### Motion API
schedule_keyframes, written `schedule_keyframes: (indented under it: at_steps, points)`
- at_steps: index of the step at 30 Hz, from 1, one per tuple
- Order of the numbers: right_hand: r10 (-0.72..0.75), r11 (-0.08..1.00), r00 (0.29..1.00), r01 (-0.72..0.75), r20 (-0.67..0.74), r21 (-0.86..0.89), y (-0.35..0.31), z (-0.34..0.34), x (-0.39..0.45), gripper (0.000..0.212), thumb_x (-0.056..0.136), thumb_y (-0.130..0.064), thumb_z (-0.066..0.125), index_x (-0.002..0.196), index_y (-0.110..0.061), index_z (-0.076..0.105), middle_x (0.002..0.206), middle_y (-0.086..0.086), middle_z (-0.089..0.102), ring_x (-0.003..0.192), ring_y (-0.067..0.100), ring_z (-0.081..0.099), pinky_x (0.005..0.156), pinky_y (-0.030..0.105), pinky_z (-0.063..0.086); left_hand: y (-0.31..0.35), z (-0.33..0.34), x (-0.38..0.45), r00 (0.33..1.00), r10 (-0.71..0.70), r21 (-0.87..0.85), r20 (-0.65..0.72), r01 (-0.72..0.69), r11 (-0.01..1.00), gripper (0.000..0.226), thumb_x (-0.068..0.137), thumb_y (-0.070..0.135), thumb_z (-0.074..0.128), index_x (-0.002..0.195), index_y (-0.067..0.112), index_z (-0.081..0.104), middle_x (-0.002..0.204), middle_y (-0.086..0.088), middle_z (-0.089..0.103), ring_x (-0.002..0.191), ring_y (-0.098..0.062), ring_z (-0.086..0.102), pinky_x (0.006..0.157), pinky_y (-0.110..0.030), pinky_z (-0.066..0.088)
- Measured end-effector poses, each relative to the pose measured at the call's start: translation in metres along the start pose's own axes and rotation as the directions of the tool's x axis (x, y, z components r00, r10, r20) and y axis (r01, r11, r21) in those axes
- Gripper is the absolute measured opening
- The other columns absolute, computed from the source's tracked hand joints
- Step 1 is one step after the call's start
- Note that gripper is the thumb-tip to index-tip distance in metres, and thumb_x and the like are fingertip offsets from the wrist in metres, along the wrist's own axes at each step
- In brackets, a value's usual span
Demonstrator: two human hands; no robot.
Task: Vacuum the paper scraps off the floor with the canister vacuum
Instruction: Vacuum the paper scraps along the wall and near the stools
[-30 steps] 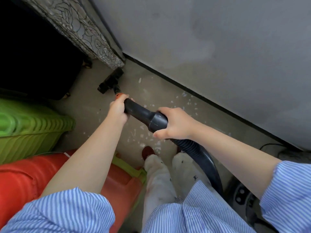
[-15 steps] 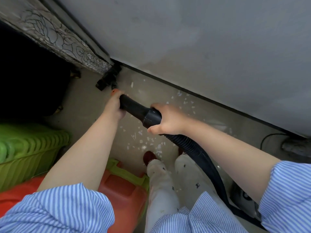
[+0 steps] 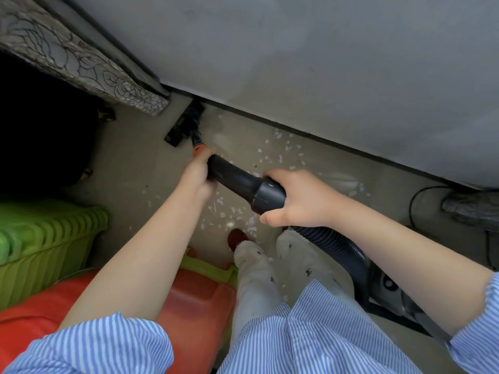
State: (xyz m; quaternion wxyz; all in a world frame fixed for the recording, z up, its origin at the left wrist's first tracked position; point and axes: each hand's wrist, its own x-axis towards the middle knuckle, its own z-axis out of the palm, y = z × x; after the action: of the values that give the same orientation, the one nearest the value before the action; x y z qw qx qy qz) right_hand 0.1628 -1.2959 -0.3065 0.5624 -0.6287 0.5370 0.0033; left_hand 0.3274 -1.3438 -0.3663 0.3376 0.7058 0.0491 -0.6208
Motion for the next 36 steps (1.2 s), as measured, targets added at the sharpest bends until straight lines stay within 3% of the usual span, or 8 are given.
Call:
schedule_keyframes:
  at_steps: [7,19,22,27,33,36]
  points:
    - [0.026,0.999,1.0,-0.027,-0.014,-0.02,0.015,-0.002,-0.036,0.042,0.071,-0.032,0.073,0.103,-0.015,0.052,0.076,-0.012,0.051,0.066,0.009,0.051,0.057,0.021,0.042,-0.031,0.011,-0.02,0.999,-0.026,0.025,0.019,0.025,0.999,0.023,0.097,0.013,0.046,0.074,0.011,0.048,0.075,-0.006,0.051,0.064,-0.012,0.05,0.063,-0.023,0.044]
    - [0.095,0.995,0.995,-0.096,-0.01,-0.015,0.053,-0.011,-0.089,0.045,0.073,-0.031,0.073,0.109,-0.015,0.051,0.08,-0.01,0.052,0.071,0.012,0.054,0.059,0.021,0.041,-0.081,0.035,-0.036,0.997,-0.068,0.117,0.036,0.063,0.991,0.016,0.095,0.012,0.049,0.079,0.01,0.05,0.074,-0.005,0.051,0.064,-0.013,0.051,0.057,-0.022,0.043]
    - [0.102,0.994,0.995,-0.103,-0.021,-0.024,0.062,-0.014,-0.103,0.044,0.073,-0.032,0.073,0.108,-0.015,0.052,0.08,-0.009,0.053,0.067,0.007,0.051,0.058,0.021,0.039,-0.091,0.04,-0.043,0.996,-0.071,0.158,0.047,0.062,0.985,0.005,0.093,0.011,0.052,0.091,0.007,0.052,0.077,-0.006,0.052,0.066,-0.014,0.052,0.059,-0.023,0.045]
    - [0.098,0.994,0.995,-0.098,-0.021,-0.039,0.067,-0.015,-0.126,0.046,0.072,-0.034,0.072,0.11,-0.016,0.052,0.086,-0.004,0.059,0.07,0.009,0.054,0.06,0.023,0.042,-0.101,0.043,-0.053,0.995,-0.069,0.199,0.073,0.053,0.978,0.03,0.09,0.01,0.058,0.118,0.008,0.047,0.083,-0.007,0.053,0.071,-0.015,0.054,0.061,-0.024,0.048]
    - [0.06,0.997,0.998,-0.061,-0.03,-0.049,0.066,-0.015,-0.129,0.042,0.071,-0.034,0.073,0.103,-0.014,0.054,0.079,-0.006,0.056,0.065,0.007,0.051,0.057,0.022,0.039,-0.106,0.041,-0.059,0.998,-0.048,0.204,0.03,0.041,0.978,0.019,0.091,0.013,0.057,0.107,0.006,0.052,0.083,-0.007,0.057,0.071,-0.016,0.056,0.059,-0.024,0.047]
    - [0.01,0.998,1.0,-0.011,-0.022,-0.063,0.059,-0.01,-0.124,0.042,0.071,-0.034,0.073,0.103,-0.015,0.055,0.073,-0.012,0.052,0.062,0.005,0.049,0.055,0.02,0.037,-0.101,0.032,-0.061,1.0,-0.019,0.224,-0.022,0.024,0.974,0.013,0.092,0.017,0.057,0.089,0.005,0.053,0.079,-0.005,0.055,0.068,-0.013,0.053,0.057,-0.023,0.046]
